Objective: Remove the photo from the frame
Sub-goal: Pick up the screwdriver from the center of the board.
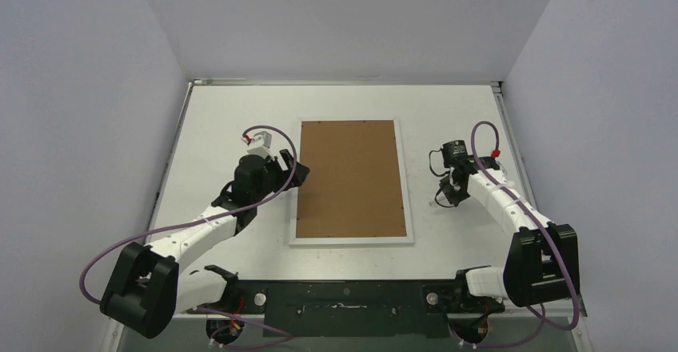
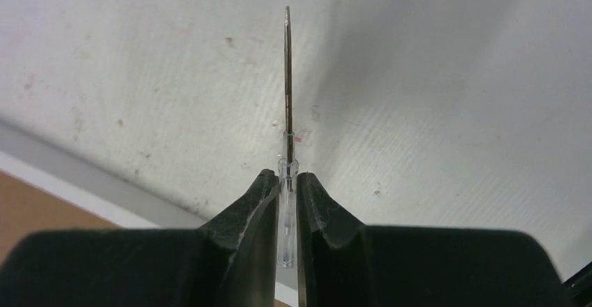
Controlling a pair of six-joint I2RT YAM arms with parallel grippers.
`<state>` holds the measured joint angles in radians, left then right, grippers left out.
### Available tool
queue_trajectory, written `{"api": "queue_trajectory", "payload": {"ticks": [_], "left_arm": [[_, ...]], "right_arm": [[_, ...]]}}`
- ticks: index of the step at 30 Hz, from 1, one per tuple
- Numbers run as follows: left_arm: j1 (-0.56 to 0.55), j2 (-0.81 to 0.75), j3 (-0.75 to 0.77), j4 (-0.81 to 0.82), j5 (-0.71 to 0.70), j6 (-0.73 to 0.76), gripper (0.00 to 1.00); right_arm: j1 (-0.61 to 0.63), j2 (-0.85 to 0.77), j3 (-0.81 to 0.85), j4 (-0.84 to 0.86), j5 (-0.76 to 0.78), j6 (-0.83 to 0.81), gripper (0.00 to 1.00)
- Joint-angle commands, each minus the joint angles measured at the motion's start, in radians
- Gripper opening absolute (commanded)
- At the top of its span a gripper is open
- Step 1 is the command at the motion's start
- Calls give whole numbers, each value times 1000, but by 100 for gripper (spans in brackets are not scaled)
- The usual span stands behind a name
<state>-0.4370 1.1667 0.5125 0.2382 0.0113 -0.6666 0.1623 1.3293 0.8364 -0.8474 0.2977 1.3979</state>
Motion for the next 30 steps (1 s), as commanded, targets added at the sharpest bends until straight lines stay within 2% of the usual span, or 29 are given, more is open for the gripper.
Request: {"api": "queue_trajectory", "payload": {"ticks": [1, 4, 8, 11, 16, 20, 24, 30], "left_arm": [[-8, 7, 15, 101, 63, 33, 71], [-20, 13, 10, 131, 86, 34, 71], [-50, 21, 23, 145, 123, 13, 71], [-79, 25, 30, 162, 165, -40, 71], [-133, 9, 27, 237, 240, -163, 71], [-146, -2, 45, 288, 297, -221, 71], [-145, -7, 91, 250, 328, -223, 70], [-130, -62, 153, 26, 246, -160, 64]], "right_arm": [[-2, -41, 75, 158, -54, -415, 5], [0, -68, 60, 287, -217, -637, 5], [3, -152, -34, 563, -584, -875, 5], [8, -187, -90, 710, -835, -948, 5], [69, -108, -91, 854, -1141, -1024, 5], [196, -41, -48, 868, -1183, -1114, 5], [252, 1, -32, 911, -1204, -1123, 5], [276, 16, -43, 986, -1266, -1100, 5]]}}
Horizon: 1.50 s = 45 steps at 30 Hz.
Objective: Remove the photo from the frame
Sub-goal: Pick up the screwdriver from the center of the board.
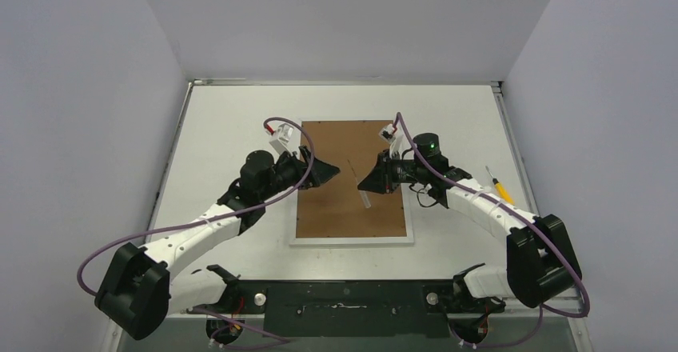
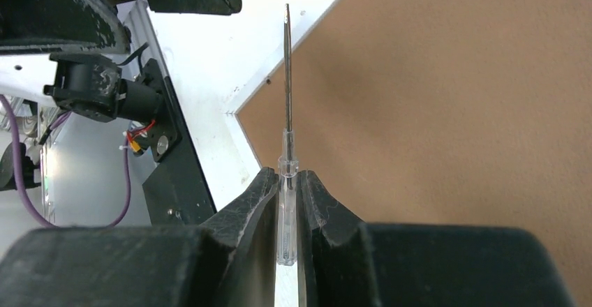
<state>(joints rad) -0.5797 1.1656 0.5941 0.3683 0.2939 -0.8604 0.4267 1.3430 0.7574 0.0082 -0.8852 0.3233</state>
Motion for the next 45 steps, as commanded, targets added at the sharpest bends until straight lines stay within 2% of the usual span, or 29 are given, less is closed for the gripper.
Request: {"api": "queue_trajectory", "payload": {"ticks": [1, 6, 17, 32, 36, 40, 42, 43, 45], "left_arm": [[15, -68, 72, -117, -37, 42, 63], [23, -74, 81, -104, 73, 69, 53], [67, -106, 36, 63, 274, 11, 51], [63, -58, 36, 91, 399, 7, 44], [57, -45, 39, 99, 405, 5, 35], [54, -33, 41, 101, 404, 7, 21], [52, -25, 43, 100, 404, 7, 10], [51, -21, 44, 97, 403, 9, 0], [49, -18, 47, 82, 394, 10, 0]], "right_arm": [[18, 1, 32, 135, -93, -26, 5], [63, -8, 29, 139, -153, -32, 5], [122, -12, 39, 167, -256, 5, 5], [139, 5, 46, 222, -297, 50, 5], [145, 11, 47, 225, -305, 52, 5], [148, 12, 47, 229, -304, 55, 5], [147, 15, 47, 232, -304, 57, 5], [147, 16, 47, 234, -304, 60, 5], [148, 20, 46, 240, -297, 66, 5]]}}
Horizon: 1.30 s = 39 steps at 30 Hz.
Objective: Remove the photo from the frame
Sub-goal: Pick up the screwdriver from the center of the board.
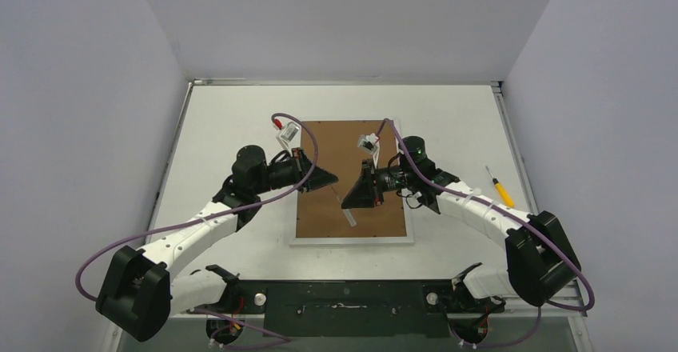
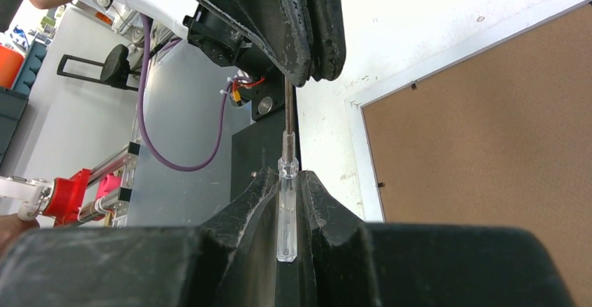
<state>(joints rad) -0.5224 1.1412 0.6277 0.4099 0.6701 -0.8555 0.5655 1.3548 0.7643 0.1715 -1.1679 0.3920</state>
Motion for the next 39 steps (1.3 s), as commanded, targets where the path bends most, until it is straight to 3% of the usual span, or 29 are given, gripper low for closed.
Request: {"api": "queue_trajectory", "payload": {"ticks": [1, 8, 9, 11, 12, 14, 17, 20, 25, 30, 31, 32, 35, 36, 39], "left_arm": [[-8, 4, 16, 29, 11, 5, 0], [-8, -31, 15, -31, -58, 21, 0], [-7, -29, 15, -31, -48, 22, 7], [-7, -21, 18, -30, -22, 19, 33], [-7, -16, 18, -23, -3, 17, 40], [-7, -7, 16, -8, 18, 8, 46], [-8, -5, 3, 25, 25, -8, 47], [-10, -2, -7, 40, 28, -19, 42], [-10, 13, -2, 29, 26, -21, 0], [-10, 0, -5, 8, -9, -18, 0], [-10, -4, -5, 2, -20, -19, 0], [-8, -12, -6, -6, -34, -23, 0], [-2, -52, -19, -11, -115, -57, 0], [0, -67, -28, -2, -142, -79, 0], [2, -111, -79, 95, -217, -171, 0]], "right_arm": [[9, 11, 40, 77, -8, 1, 5], [8, 34, 34, 114, 12, 34, 5], [8, 37, 34, 125, 11, 40, 5], [7, 38, 32, 138, 12, 54, 5], [8, 38, 35, 138, 17, 59, 5], [7, 38, 40, 131, 20, 60, 5], [7, 33, 44, 131, 25, 62, 5], [6, 33, 48, 131, 31, 64, 5], [6, 41, 46, 138, 39, 70, 5], [4, 38, 41, 145, 58, 75, 7], [4, 38, 40, 146, 64, 76, 11], [3, 38, 40, 147, 71, 77, 21], [3, 22, 18, 192, 110, 100, 69], [4, 13, 7, 212, 136, 116, 77], [8, -24, -27, 283, 248, 180, 84]]}}
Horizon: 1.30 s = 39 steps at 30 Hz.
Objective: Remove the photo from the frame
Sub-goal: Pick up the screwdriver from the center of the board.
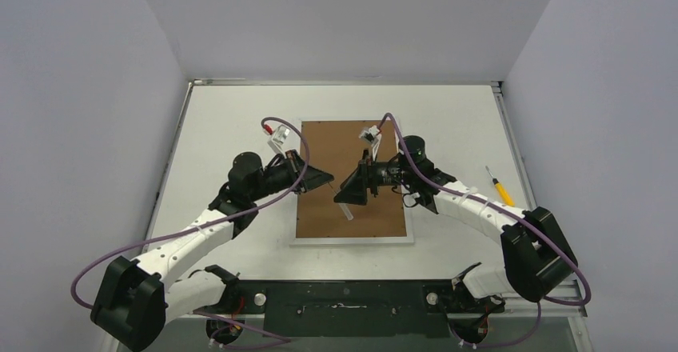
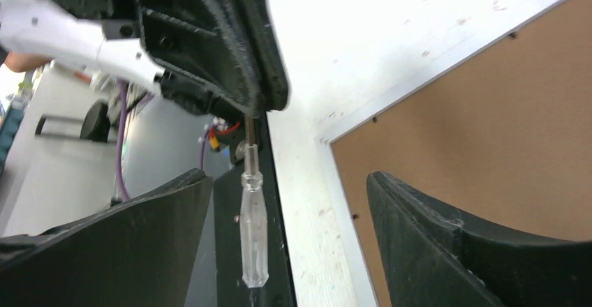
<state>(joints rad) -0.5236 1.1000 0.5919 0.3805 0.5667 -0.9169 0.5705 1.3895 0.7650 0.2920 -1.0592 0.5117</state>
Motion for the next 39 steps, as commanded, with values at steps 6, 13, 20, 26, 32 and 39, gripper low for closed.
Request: {"api": "queue_trajectory", "payload": {"ticks": [6, 13, 20, 26, 32, 39], "left_arm": [[6, -119, -162, 274, -317, -401, 0], [-10, -178, -196, 195, -456, -658, 0], [-12, -276, -150, 23, -544, -721, 0], [-13, -305, -117, -64, -535, -744, 0], [-14, -286, -127, -27, -505, -767, 0], [-18, -261, -143, 32, -484, -783, 0]], "right_arm": [[53, -193, -204, 447, 471, 294, 92], [270, -324, -174, 251, 810, -19, 94], [306, -321, -158, 244, 903, -33, 82], [311, -308, -148, 268, 891, -52, 68], [315, -291, -139, 291, 869, -64, 55], [316, -251, -107, 304, 836, -67, 52]]}}
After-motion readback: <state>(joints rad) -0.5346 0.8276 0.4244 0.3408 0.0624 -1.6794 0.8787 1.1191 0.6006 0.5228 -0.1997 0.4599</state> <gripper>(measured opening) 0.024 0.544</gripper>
